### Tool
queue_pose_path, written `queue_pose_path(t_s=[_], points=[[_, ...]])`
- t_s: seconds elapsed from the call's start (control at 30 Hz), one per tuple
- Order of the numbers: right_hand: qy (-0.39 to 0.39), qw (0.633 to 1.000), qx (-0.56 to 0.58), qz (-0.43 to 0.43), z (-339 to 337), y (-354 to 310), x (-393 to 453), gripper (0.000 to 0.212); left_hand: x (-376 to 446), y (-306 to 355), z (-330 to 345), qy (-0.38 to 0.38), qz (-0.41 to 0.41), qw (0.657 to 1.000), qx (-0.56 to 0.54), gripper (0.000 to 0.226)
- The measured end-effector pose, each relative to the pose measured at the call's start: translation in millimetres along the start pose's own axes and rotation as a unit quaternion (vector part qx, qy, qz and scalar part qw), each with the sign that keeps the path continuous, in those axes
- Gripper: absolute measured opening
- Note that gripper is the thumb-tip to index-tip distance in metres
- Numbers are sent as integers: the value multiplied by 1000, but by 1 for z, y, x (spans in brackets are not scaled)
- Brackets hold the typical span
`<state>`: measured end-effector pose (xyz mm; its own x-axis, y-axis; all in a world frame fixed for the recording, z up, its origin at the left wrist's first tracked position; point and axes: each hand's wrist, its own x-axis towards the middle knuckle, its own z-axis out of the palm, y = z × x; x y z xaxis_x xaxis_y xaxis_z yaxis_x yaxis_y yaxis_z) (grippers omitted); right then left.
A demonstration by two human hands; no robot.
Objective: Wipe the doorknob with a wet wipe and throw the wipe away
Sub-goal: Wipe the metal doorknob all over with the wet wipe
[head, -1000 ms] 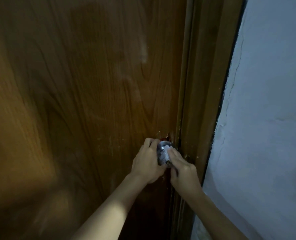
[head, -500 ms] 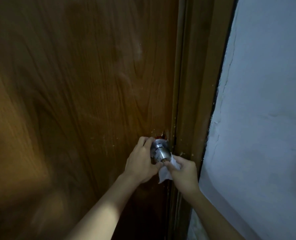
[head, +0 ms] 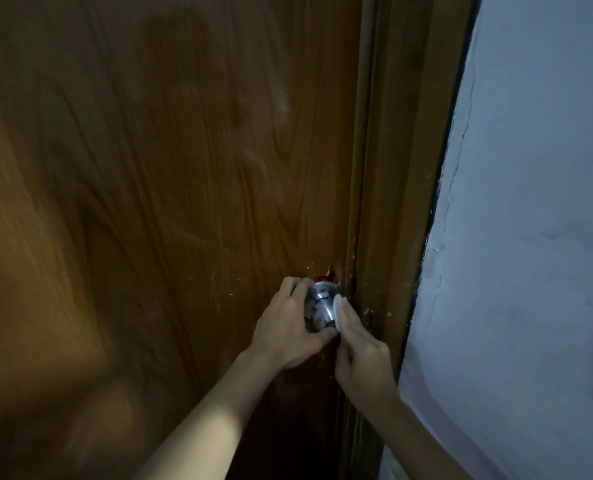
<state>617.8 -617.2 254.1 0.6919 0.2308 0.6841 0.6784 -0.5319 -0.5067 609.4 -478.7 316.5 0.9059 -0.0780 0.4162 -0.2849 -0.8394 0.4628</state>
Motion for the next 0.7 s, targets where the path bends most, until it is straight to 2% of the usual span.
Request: queue_pose_path(t_s=[0.07, 0.13, 0.23, 0.37, 0.5, 0.63, 0.7], points=[[-19, 1000, 20, 15, -1, -4, 9, 67, 0, 0, 0, -1, -1, 1000, 1, 79], [-37, 999, 6, -18, -1, -7, 13, 66, 0, 0, 1, 5, 5, 1000, 1, 77], [-20, 999, 20, -33, -4, -5, 7, 52, -1, 1, 3, 16, 3, 1000, 5, 79], [20, 998, 49, 43, -9, -4, 8, 48, -1, 3, 7, 41, -12, 999, -1, 76], [-9, 1000, 19, 11, -10, -7, 13, 45, -1, 1, 7, 36, -10, 999, -11, 77], [-47, 998, 18, 29, -14, -10, 25, 46, 0, 0, 6, 31, 3, 1000, 5, 83], [-55, 998, -10, -1, -15, -11, 30, 47, 0, -1, 7, 30, 6, 1000, 5, 82]])
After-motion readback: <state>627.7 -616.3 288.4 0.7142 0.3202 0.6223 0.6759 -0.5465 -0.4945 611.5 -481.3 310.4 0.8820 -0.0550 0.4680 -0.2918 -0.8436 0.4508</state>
